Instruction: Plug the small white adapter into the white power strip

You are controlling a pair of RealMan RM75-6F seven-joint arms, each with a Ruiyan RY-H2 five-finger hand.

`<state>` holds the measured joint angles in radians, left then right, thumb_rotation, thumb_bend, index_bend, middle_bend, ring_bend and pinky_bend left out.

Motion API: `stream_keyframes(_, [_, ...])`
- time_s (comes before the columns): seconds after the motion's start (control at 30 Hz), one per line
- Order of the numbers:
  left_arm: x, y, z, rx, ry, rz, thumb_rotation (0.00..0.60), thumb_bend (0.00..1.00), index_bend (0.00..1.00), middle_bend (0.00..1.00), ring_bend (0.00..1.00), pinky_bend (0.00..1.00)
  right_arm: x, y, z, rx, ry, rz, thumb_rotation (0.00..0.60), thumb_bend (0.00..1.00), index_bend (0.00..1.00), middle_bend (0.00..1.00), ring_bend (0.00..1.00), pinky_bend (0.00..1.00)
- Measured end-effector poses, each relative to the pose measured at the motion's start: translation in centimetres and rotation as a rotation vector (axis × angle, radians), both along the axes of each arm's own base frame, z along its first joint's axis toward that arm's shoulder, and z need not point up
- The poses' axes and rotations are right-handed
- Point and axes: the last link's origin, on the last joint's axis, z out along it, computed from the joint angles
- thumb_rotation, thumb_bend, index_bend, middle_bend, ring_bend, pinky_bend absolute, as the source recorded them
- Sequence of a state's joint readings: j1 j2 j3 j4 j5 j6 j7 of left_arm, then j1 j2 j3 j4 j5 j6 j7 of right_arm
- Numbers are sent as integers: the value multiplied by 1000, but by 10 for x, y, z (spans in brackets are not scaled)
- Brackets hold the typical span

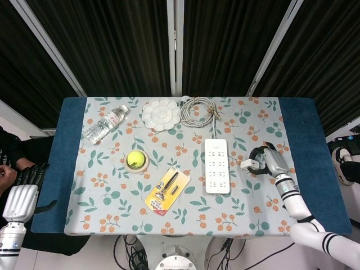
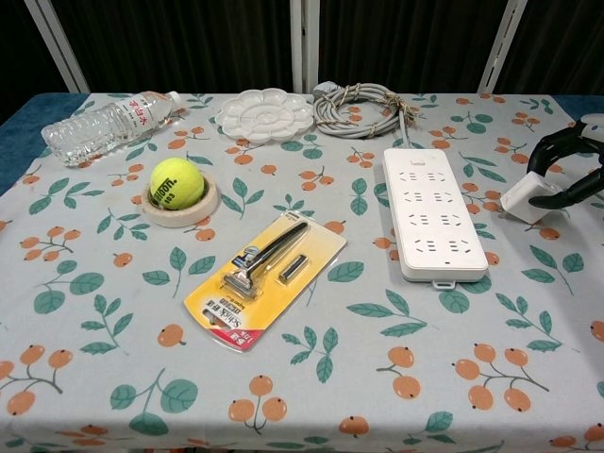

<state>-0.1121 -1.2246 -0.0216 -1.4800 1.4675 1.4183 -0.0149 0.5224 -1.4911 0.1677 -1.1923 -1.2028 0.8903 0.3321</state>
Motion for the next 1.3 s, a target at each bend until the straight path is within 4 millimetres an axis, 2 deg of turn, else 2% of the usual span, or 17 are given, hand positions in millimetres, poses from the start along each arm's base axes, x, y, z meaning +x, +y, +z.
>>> stream_keyframes(0.2, [-1,-1,1,1,0,1,600,127,11,0,0,0,8,-1,8,-1,12,38,600,436,724,607,396,0])
stream_keyframes(0.33, [0,-1,2,5,-2,-4,600,127,11,0,0,0,21,-4,23,16,46,86,600,457,735,616,406,0])
stream_keyframes(0.53, [2,0,1,1,-1,-13,600,128,11,0,0,0,59,-12,51,68,144,197,600,481,737,617,409,0])
stream_keyframes(0.7, [3,0,2,4,0,-16,600,128,11,0,0,0,93,-25,58,123,281,289,600,511,739,620,411,0])
stream_keyframes(0.87, [2,-1,3,3,1,-12,600,127,11,0,0,0,119,-37,50,168,364,329,600,513,740,621,413,0])
stream_keyframes(1.03, [0,-2,3,5,-1,-6,600,127,11,0,0,0,144,-43,26,220,397,365,600,513,740,621,413,0])
stream_keyframes(1.3, [-3,-2,1,3,-10,-3,600,127,11,0,0,0,157,-40,3,261,442,373,600,512,741,621,413,0])
